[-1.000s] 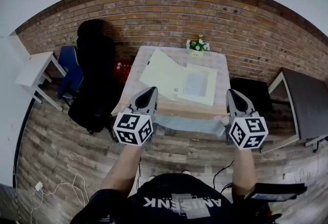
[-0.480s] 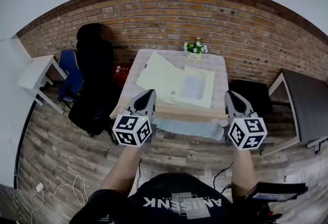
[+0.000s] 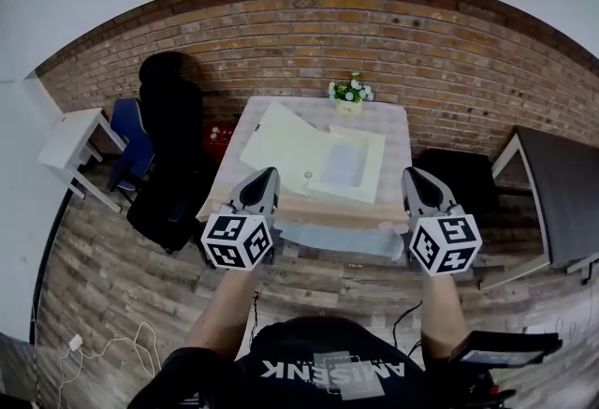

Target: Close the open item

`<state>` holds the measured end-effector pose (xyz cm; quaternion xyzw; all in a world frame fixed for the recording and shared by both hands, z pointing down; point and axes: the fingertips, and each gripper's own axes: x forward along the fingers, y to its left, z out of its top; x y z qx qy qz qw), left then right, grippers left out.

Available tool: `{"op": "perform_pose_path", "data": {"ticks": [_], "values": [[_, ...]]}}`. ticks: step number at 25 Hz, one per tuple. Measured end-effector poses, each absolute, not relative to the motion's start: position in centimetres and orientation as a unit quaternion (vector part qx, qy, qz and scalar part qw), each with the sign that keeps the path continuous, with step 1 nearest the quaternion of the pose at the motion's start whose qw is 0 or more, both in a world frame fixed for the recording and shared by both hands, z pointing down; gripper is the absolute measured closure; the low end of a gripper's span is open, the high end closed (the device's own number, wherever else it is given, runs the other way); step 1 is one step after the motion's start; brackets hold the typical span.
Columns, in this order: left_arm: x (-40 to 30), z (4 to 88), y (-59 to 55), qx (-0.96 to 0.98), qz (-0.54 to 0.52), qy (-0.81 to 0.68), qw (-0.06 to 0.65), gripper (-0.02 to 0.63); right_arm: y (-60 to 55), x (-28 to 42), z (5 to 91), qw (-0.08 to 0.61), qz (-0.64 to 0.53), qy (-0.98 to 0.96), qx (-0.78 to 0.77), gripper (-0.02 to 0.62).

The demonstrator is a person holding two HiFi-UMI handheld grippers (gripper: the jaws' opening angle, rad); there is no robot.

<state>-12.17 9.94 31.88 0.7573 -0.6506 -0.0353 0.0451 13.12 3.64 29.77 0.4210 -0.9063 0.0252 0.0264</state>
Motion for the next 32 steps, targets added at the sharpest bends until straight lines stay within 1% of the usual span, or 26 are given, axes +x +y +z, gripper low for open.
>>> {"op": "perform_pose_path", "data": {"ticks": [8, 15, 28, 32], "values": [[-10.9, 32.9, 9.4, 0.746, -0.029, -0.664, 0.055, 0.594, 2.5, 14.8, 30.5, 0.021, 0.032, -0.911, 0.411, 0.554], [-12.2, 33.8, 7.0, 0.743, -0.033, -0.666, 0.06, 0.594, 0.6, 13.9, 32.0, 0.033, 0.034, -0.911, 0.409, 0.553], [-19.9, 34.2, -2.1, 0.751, -0.038, -0.655, 0.066, 0.594, -7.3, 7.5, 31.6, 0.048, 0.028, -0.901, 0.429, 0.553], [-22.4, 35.4, -4.7, 0.755, -0.035, -0.65, 0.077, 0.594, -9.7, 5.5, 32.4, 0.052, 0.033, -0.897, 0.438, 0.553]]}}
